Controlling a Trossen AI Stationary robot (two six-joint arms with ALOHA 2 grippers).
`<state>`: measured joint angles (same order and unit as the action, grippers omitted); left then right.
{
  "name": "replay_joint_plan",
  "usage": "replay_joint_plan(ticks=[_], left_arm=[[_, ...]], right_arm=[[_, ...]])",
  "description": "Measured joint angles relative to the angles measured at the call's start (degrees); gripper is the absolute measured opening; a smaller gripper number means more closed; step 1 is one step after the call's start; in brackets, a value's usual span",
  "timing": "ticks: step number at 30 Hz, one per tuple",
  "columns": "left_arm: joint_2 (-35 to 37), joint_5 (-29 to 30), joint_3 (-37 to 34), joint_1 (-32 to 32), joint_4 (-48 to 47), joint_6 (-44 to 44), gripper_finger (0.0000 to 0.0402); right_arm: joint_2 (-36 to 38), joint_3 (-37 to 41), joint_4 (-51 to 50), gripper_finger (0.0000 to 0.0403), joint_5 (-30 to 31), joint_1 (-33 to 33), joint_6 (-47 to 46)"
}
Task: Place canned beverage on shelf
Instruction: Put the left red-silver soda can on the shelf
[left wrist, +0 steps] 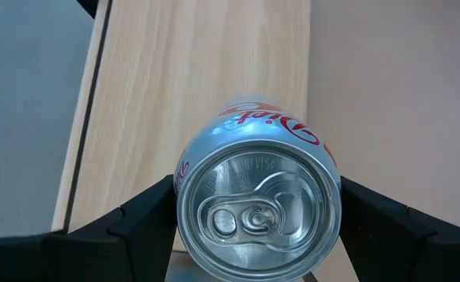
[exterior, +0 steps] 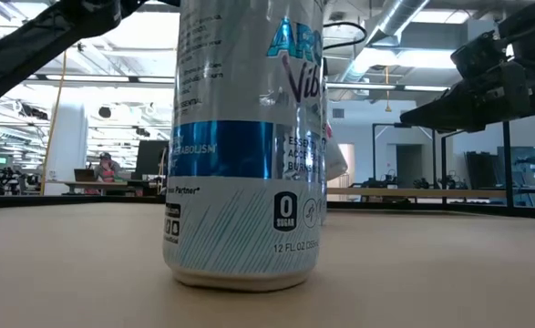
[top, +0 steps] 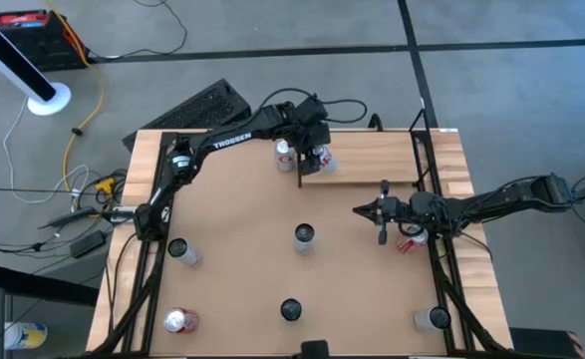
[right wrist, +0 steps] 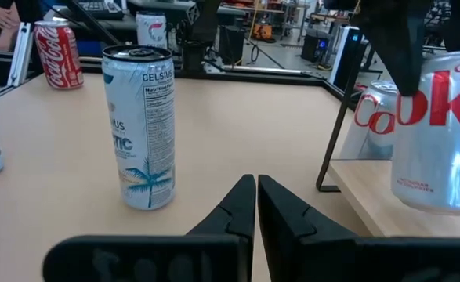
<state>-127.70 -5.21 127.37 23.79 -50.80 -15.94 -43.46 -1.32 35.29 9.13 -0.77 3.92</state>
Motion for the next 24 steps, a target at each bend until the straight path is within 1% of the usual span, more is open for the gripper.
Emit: replay_joint_plan(ticks=[6,10,17,24], left_arm=[[0.04,1.18,0.0,0.04,-2.83,-0.42,0.0275],[0.04,1.42,0.0,0.04,-2.36,-0.2,0.0276],[0.04,1.47,0.0,0.04,-2.43,0.39,0.0319],[0.09,1.53,0.0,0.04,-2.17,0.52,0.0317]], right_arm=[[-0.02,0.0,-0.07,0.0042,0.0,0.1,-0.88],[-0.02,0.0,0.15,0.0042,0.0,0.1,-0.89],[-0.02,0.0,0.33,0.0042,0.0,0.1,-0.92],[-0.02,0.0,0.33,0.0042,0.0,0.1,-0.94]])
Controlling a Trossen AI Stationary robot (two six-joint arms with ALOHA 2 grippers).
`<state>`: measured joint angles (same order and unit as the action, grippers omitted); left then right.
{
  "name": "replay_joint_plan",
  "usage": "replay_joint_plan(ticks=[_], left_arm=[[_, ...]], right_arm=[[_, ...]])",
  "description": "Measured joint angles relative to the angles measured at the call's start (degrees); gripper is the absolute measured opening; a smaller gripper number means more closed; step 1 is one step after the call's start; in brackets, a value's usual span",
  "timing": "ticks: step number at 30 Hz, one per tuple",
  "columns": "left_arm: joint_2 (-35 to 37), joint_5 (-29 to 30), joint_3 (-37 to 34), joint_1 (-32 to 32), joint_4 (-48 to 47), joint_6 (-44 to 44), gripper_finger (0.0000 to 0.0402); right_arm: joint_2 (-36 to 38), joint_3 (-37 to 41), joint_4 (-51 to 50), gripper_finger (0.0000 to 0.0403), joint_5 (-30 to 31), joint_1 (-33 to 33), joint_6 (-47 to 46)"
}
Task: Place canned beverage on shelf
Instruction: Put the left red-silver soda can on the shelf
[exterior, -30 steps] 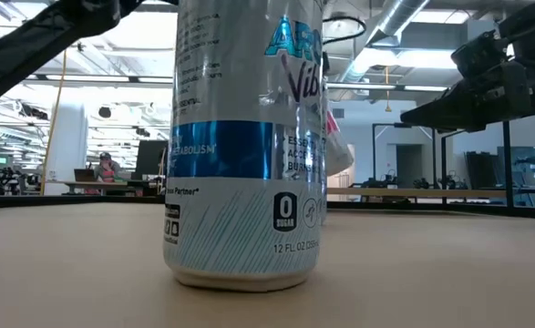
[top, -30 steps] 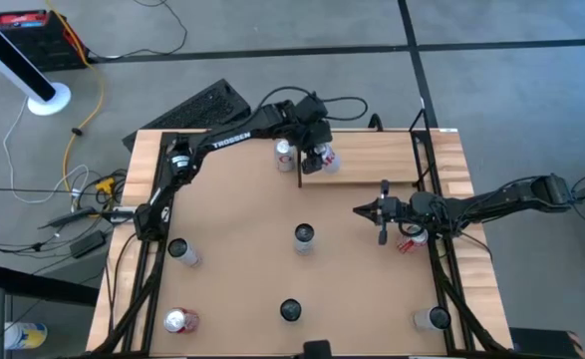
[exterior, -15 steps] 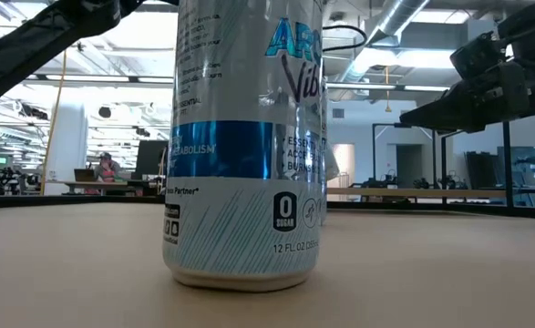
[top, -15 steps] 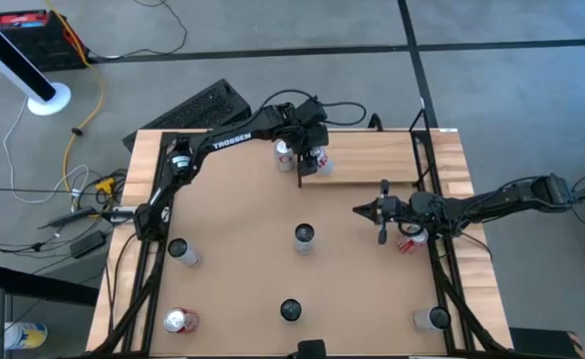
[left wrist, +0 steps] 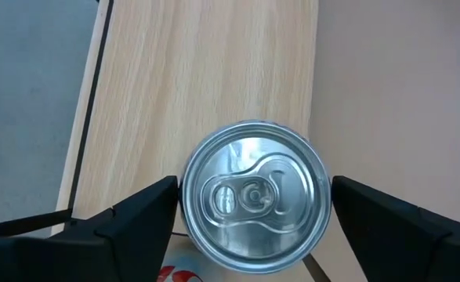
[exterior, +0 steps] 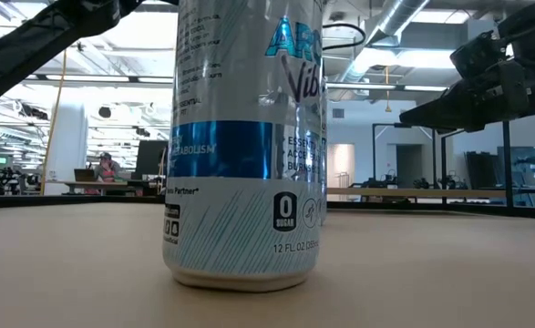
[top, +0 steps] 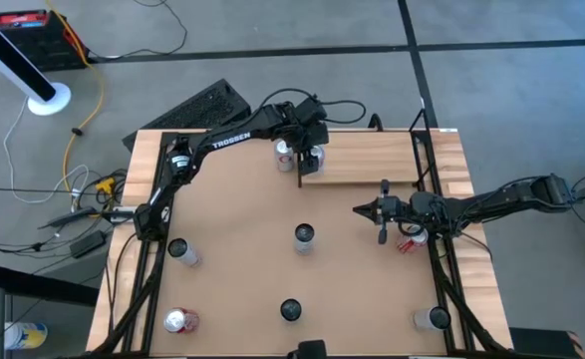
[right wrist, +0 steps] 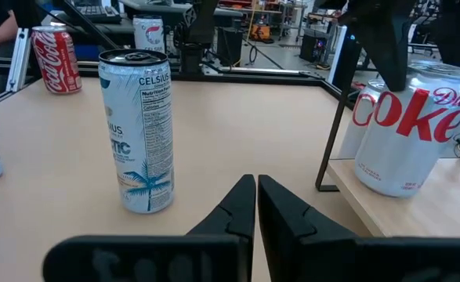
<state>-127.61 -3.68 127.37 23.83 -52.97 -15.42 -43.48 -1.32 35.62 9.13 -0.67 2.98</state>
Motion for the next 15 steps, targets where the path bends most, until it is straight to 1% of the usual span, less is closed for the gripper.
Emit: replay_joint_plan(ticks=[7,11,15], left_arm=[[0.0,0.0,0.0,0.0,0.47,0.02,0.0314],[0.0,-0.3,0.04,-0.04,2.29,0.04,0.0314],[0.0,-0.59,1.77,-0.06,2.49,0.05,0.0314]], right_arm=[[0.0,0.0,0.02,0.0042,0.0,0.0,0.0],[0.0,0.0,0.25,0.0042,0.0,0.0,0.0],[0.01,0.0,1.69,0.0042,0.0,0.0,0.02]])
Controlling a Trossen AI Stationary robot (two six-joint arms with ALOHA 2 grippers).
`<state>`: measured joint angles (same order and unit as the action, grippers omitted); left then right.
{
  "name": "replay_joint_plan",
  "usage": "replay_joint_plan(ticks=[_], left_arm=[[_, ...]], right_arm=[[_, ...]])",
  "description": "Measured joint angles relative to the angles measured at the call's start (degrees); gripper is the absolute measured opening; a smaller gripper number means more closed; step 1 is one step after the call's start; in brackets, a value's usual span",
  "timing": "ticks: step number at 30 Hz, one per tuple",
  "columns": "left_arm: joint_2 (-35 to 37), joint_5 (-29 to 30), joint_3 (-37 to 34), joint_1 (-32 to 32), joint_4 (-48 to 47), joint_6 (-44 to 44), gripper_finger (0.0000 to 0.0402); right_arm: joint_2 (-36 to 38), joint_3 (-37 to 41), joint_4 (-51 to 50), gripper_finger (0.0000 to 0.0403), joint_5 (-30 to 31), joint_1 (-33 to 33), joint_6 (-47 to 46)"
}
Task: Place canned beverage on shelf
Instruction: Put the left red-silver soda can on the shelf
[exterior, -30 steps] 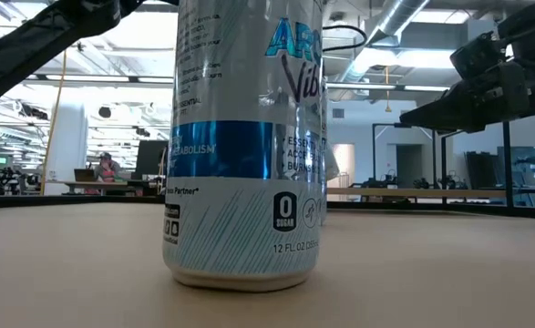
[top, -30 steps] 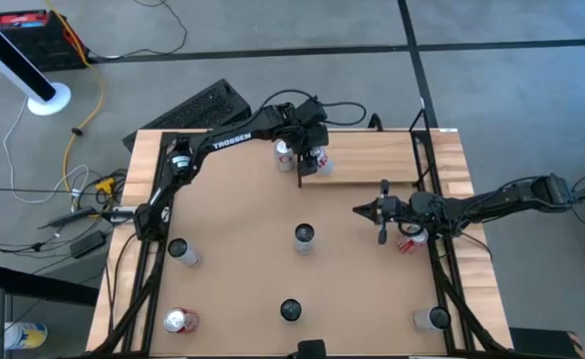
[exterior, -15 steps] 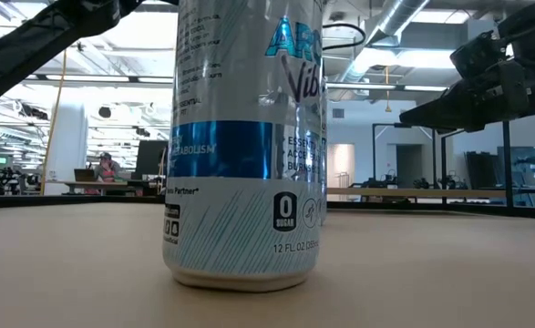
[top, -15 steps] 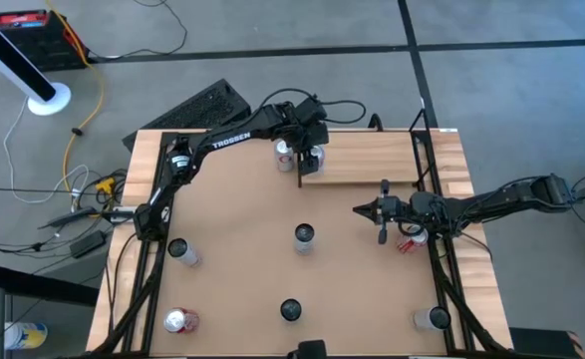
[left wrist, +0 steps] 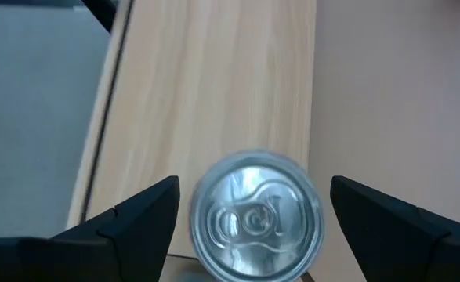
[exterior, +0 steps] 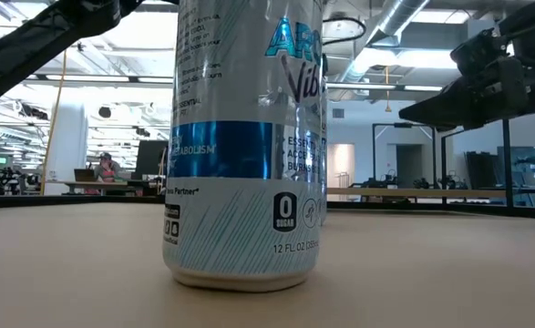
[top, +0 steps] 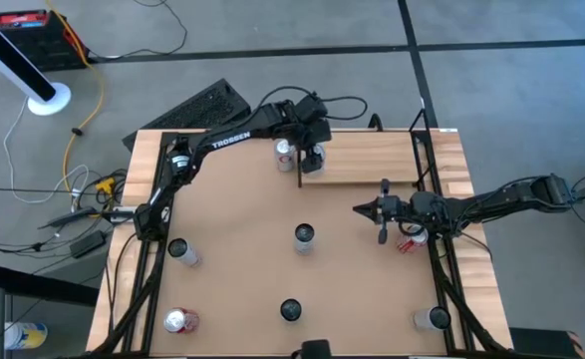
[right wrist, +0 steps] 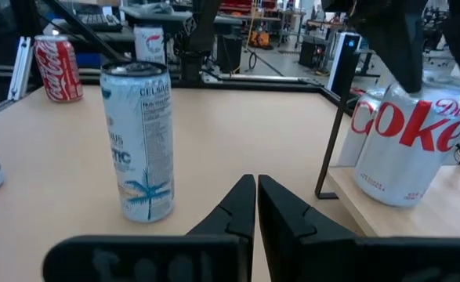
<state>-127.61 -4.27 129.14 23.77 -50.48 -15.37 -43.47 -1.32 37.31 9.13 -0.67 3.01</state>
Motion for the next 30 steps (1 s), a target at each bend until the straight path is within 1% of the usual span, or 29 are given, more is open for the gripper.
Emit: replay_joint_plan(ticks=[5,8,9,12,15,17,20,22,24,27,30], left_arm=[[0.14,0.03,3.38,0.0,-0.33,-0.05,0.0314],[0.54,1.06,5.94,-0.09,-1.23,-0.41,0.0314],[1.71,1.83,5.69,-0.09,-1.14,-0.4,0.0314],[5.57,5.32,4.59,-0.09,-2.59,-0.76,0.0315],[9.48,6.7,4.59,0.12,-6.52,-1.61,0.0315],[11.89,5.4,4.59,0.63,-7.89,-2.6,0.0315],[15.02,-0.28,3.87,2.61,-10.48,-1.84,0.0314],[17.73,-2.57,1.0,4.36,-11.69,-1.0,0.031],[20.89,-1.8,-3.56,5.59,-11.68,0.2,0.0302],[28.12,2.74,-13.54,6.56,-10.21,1.26,0.0289],[37.83,7.09,-26.51,6.51,-4.21,2.14,0.0277]], right_arm=[[0.01,-0.72,1.27,0.0042,0.74,0.18,0.48],[-0.04,-3.76,0.16,0.0042,1.53,1.36,1.21],[-0.04,-5.19,-0.62,0.0042,1.51,1.7,2.12],[-0.04,-10.5,-7.98,0.0035,1.48,2.82,5.54],[-1.04,-16.27,-15.17,0.0023,1.51,4.59,8.11],[-2.61,-19.48,-18.15,0.0018,1.49,5.84,9.63],[-6.74,-24.69,-21.91,0.0018,1.26,7.72,11.65],[-10.3,-28.29,-24.7,0.0023,1.27,8.76,11.98],[-14.42,-31.68,-27.33,0.0026,0.84,9.74,12.29],[-20.47,-36.56,-32.1,0.0026,-0.78,10.91,13.75],[-25.73,-40.53,-34.88,0.0021,-2.41,12.28,14.25]])
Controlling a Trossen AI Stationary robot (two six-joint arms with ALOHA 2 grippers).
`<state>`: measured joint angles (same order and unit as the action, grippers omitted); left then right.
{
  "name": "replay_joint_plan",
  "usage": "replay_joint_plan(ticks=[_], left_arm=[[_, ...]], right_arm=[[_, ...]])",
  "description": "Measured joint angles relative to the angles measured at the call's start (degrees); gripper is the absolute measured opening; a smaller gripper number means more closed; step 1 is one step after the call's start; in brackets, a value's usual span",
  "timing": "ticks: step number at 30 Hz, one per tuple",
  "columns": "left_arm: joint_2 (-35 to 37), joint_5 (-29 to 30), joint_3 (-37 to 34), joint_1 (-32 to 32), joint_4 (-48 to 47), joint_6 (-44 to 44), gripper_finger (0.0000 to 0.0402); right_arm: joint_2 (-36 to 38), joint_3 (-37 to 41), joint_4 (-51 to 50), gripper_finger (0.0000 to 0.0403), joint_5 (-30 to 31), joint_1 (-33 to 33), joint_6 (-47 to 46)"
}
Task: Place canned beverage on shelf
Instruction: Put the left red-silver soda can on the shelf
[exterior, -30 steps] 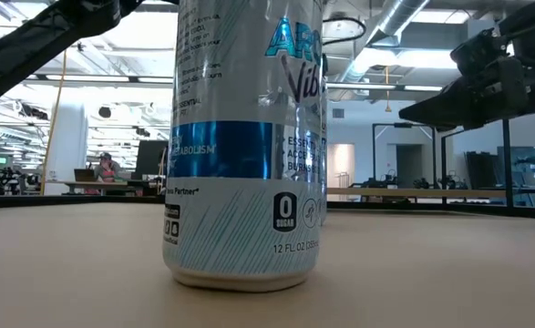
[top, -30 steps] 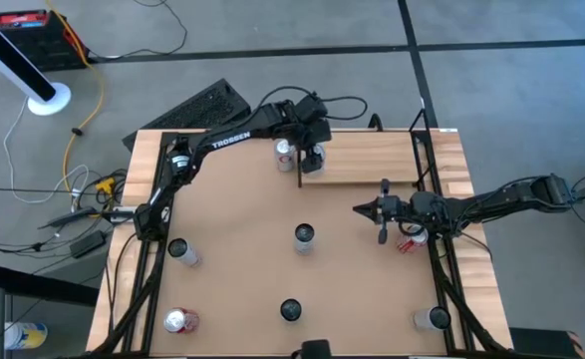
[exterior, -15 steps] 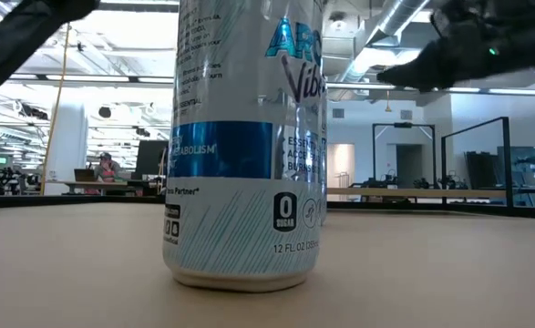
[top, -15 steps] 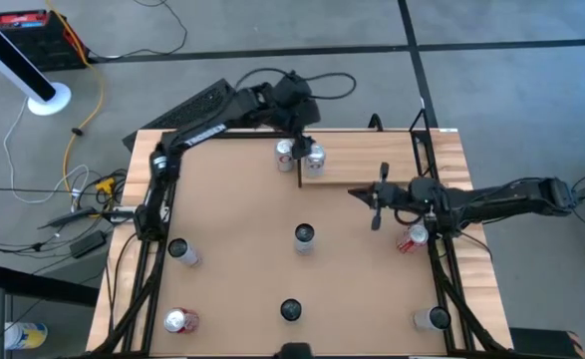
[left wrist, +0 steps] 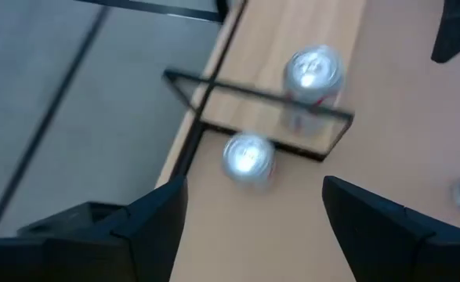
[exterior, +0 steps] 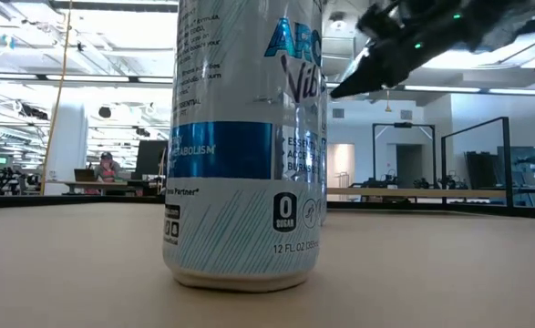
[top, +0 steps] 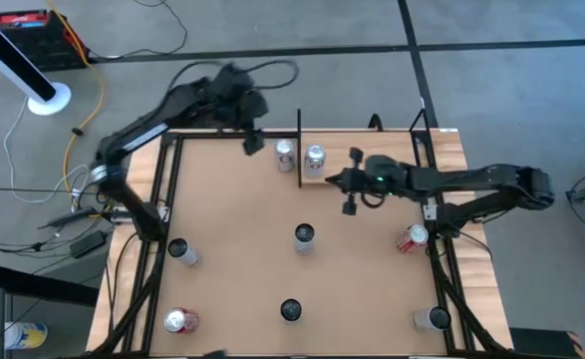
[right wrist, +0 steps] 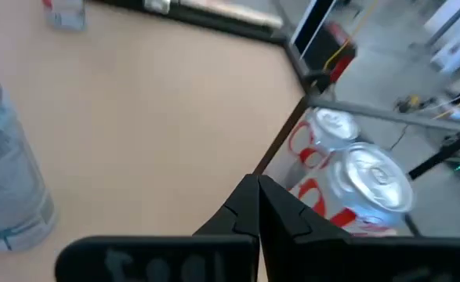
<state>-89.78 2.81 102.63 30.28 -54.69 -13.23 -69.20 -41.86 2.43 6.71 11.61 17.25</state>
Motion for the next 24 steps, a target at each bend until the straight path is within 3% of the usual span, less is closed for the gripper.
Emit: replay_joint_plan(ticks=[7,11,17,24], left_arm=[[26.31,1.31,-31.38,0.0,21.05,4.47,0.0256],[38.34,-0.24,-43.44,-0.02,29.68,6.61,0.024],[49.53,2.15,-49.79,0.0,31.4,8.37,0.0171],[54.47,3.4,-50.45,0.0,30.88,8.39,0.0027]], right_arm=[[-8.34,-5.62,-0.43,0.0023,-6.16,3.95,0.92],[-11.08,-7.57,-0.39,0.0021,-7.03,6.08,0.86],[-14.21,-8.82,-0.16,0.0022,-7.05,7.98,0.81],[-14.56,-8.82,-0.23,0.0021,-6.98,9.55,0.77]])
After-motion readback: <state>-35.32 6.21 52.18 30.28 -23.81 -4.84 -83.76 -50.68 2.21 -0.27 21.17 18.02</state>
